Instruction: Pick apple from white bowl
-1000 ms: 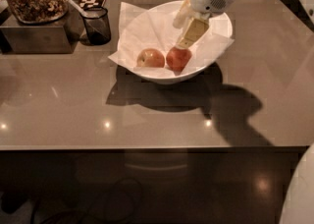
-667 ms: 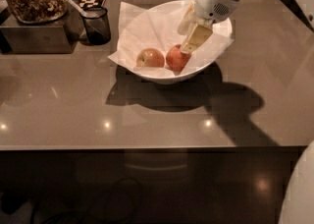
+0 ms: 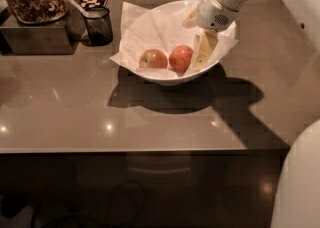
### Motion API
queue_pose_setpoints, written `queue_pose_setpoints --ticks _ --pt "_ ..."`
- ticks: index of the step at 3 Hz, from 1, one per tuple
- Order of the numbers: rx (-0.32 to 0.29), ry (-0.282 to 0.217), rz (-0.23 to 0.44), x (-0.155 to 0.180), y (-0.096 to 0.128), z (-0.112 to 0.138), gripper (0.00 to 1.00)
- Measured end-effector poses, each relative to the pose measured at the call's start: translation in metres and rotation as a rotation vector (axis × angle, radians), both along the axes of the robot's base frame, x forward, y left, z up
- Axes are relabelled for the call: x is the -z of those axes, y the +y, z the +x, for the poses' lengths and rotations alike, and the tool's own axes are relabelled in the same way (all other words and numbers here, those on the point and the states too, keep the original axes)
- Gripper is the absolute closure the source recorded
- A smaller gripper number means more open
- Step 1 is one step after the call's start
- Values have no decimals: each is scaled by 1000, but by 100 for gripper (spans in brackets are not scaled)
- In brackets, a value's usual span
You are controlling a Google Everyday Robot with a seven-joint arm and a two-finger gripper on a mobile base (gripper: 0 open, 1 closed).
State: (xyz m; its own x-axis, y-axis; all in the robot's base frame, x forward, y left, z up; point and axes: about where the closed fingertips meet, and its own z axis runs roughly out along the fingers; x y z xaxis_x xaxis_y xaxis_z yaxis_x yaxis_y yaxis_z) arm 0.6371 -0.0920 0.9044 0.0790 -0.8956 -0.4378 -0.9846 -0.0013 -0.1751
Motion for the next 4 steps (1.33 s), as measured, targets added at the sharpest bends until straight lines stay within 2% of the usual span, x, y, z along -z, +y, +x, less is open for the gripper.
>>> queue_pose_setpoints --ticks 1,2,4 --pt "-3 10 11 9 4 6 9" --pt "10 16 32 14 7 13 15" --pt "62 11 65 16 5 26 19"
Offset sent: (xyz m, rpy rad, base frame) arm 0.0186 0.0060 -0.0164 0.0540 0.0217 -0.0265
